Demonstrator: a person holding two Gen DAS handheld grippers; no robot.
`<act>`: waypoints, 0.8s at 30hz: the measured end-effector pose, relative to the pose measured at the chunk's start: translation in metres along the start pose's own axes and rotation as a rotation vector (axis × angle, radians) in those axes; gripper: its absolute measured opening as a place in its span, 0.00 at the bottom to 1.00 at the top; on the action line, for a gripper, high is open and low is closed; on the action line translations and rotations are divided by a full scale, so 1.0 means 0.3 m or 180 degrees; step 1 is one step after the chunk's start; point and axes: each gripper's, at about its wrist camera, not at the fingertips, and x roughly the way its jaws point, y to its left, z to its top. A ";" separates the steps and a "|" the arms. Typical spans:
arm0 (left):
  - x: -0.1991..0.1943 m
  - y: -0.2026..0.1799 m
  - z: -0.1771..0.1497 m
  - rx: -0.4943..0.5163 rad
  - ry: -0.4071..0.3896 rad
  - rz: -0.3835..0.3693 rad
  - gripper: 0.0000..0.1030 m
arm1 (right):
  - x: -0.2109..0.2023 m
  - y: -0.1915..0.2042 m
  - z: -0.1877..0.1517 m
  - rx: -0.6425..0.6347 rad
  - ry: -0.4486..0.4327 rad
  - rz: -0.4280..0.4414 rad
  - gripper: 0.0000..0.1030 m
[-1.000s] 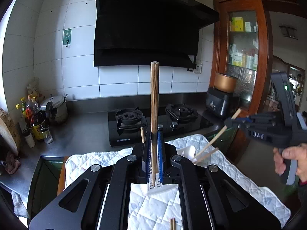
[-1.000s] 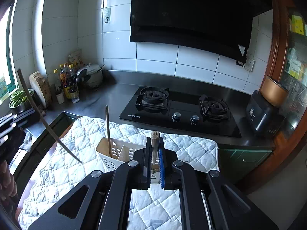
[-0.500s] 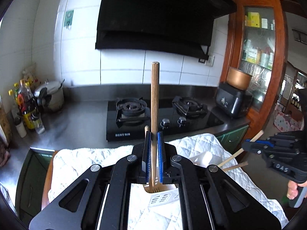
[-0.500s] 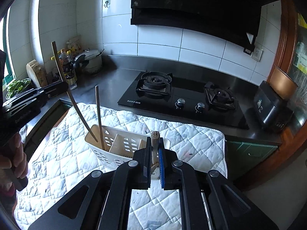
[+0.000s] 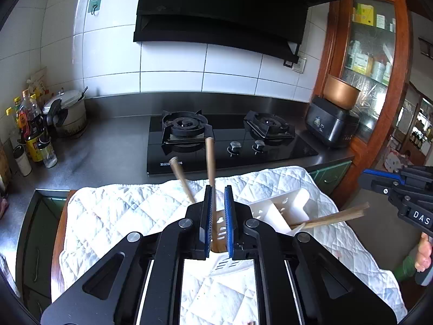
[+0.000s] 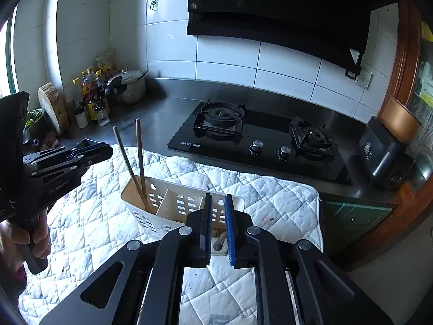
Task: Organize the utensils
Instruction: 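Drop the chopsticks into the white holder and open both grippers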
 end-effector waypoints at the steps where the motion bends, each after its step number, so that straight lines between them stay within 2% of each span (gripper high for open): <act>1: -0.016 -0.002 0.002 0.0010 -0.0018 0.0000 0.08 | -0.020 -0.001 -0.001 0.0018 -0.0034 0.0008 0.16; 6: -0.146 -0.015 -0.016 0.0049 -0.0152 -0.0020 0.09 | -0.156 0.022 -0.050 -0.0018 -0.0243 -0.0082 0.19; 11: -0.285 -0.036 -0.109 0.0125 -0.0171 0.0004 0.09 | -0.276 0.091 -0.200 -0.0101 -0.0306 -0.0061 0.20; 13: -0.331 -0.040 -0.167 0.0126 -0.0147 0.0006 0.09 | -0.303 0.125 -0.282 -0.0112 -0.0274 -0.0003 0.20; 15: -0.371 -0.043 -0.236 0.0123 -0.0094 -0.0005 0.17 | -0.325 0.160 -0.372 -0.0124 -0.0222 0.0053 0.20; 16: -0.390 -0.041 -0.267 0.0127 -0.0081 -0.0015 0.24 | -0.332 0.180 -0.418 -0.0135 -0.0190 0.0065 0.20; 24: -0.514 -0.008 -0.558 0.0148 0.0103 0.0082 0.25 | -0.324 0.339 -0.780 -0.0238 0.0161 0.0103 0.20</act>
